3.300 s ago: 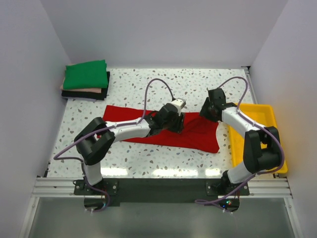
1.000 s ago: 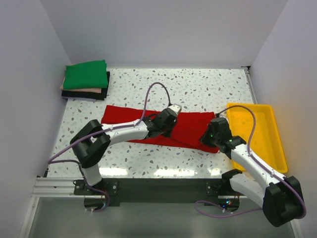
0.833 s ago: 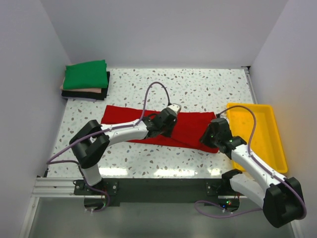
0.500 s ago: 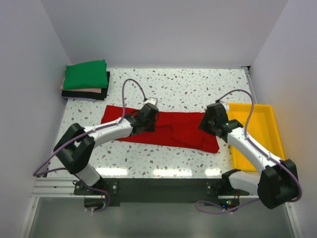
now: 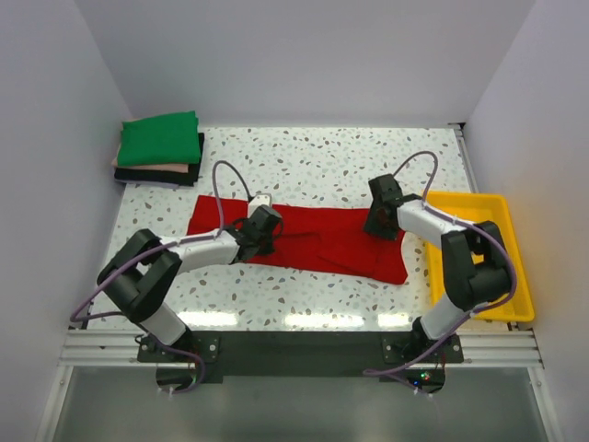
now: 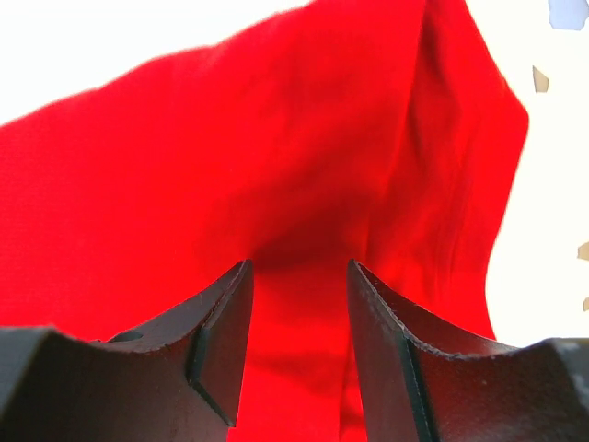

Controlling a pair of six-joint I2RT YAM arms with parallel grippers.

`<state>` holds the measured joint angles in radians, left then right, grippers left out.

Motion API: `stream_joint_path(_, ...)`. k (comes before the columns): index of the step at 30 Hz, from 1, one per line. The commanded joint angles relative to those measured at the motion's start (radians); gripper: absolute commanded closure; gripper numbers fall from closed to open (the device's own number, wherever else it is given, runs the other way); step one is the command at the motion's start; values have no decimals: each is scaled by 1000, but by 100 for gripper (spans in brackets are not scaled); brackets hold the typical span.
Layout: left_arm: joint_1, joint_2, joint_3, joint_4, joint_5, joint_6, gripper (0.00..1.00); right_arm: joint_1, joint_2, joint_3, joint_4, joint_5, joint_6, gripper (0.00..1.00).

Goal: Fold and stack the t-shirts
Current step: Fold the tshirt

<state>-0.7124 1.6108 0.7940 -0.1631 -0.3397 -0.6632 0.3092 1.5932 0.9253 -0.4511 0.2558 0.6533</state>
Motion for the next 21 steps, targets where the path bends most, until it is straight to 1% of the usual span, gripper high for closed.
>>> stream_joint_path(1, -5, 1, -61, 91, 24, -62, 78, -28, 95, 95, 45, 10, -35, 51)
stream_joint_path(5, -21, -25, -131, 128, 54, -111, 80, -38, 237, 231, 31, -9, -60, 51)
stream_joint_path(6, -33, -37, -140, 126, 71, -125, 80, -38, 295, 259, 29, -10, -64, 51)
stream_joint_path(7, -42, -43, -154, 123, 79, -163, 81, -39, 319, 286, 28, -12, -73, 51)
stream_joint_path(9, -67, -60, -168, 134, 105, -197, 81, -39, 384, 392, 0, -12, -96, 51)
stream_joint_path(10, -102, -63, -171, 132, 111, -235, 81, -39, 448, 432, -21, -15, -109, 51)
stream_joint_path(11, -119, -61, -171, 135, 119, -257, 80, -39, 477, 514, -35, -18, -130, 51)
stream_joint_path(12, -149, -54, -168, 142, 143, -297, 80, -39, 506, 558, -47, -24, -142, 51)
stream_joint_path(13, -160, -48, -162, 145, 157, -323, 80, -39, 566, 642, -61, -32, -155, 51)
stream_joint_path(14, -173, -42, -161, 148, 174, -349, 79, -39, 592, 682, -66, -35, -181, 51)
stream_joint_path(15, -188, -28, -161, 195, 218, -378, 78, -38, 625, 722, -69, -41, -191, 51)
stream_joint_path(16, -194, -20, -165, 221, 243, -438, 76, -38, 654, 765, -87, -47, -204, 51)
stream_joint_path(17, -197, -11, -167, 291, 272, -469, 75, -38, 713, 853, -101, -62, -228, 51)
stream_joint_path(18, -200, 6, -171, 341, 333, -522, 72, -38, 741, 897, -110, -73, -241, 51)
stream_joint_path(19, -200, 18, -173, 397, 368, -541, 71, -35, 766, 973, -126, -87, -253, 50)
stream_joint_path(20, -200, 44, -162, 487, 395, -553, 69, -33, 812, 1006, -124, -123, -279, 48)
stream_joint_path(21, -200, 58, -109, 503, 430, -553, 66, -33, 829, 1036, -123, -142, -290, 46)
